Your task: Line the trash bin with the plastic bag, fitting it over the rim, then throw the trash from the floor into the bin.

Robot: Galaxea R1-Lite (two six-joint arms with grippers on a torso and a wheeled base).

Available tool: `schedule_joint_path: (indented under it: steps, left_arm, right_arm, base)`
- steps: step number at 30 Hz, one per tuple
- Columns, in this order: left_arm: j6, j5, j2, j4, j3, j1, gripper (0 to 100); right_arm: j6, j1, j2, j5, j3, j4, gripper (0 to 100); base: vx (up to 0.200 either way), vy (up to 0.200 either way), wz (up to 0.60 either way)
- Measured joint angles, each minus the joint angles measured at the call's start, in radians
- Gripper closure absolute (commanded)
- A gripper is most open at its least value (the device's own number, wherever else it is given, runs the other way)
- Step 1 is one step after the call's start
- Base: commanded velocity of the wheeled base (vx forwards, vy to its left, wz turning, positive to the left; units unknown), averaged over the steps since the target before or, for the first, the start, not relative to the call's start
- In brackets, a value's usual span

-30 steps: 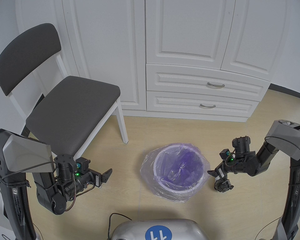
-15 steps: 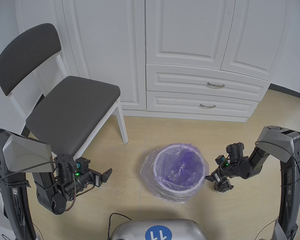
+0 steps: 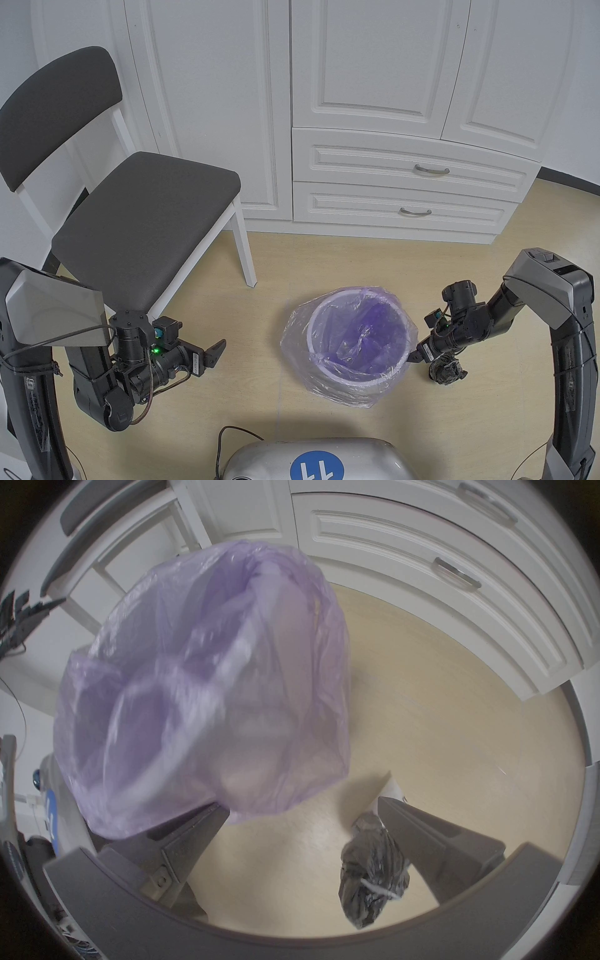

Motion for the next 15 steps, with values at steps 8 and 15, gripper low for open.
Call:
schedule_joint_path:
  steps: [8, 15]
  left_arm:
    - [0.003, 0.003, -0.004, -0.001, -0.004, -0.031, 0]
    - [0.002, 0.008, 0.016, 0.0, -0.066, -0.049, 0]
  right_arm:
    - [0.053, -0.006, 0.047, 0.051, -0.229, 0.232, 0]
    - [0.064, -0.031, 0.109, 0.093, -0.407, 0.336, 0]
  base:
    - [0.0, 0.0, 0.0]
    - [0.0, 0.0, 0.0]
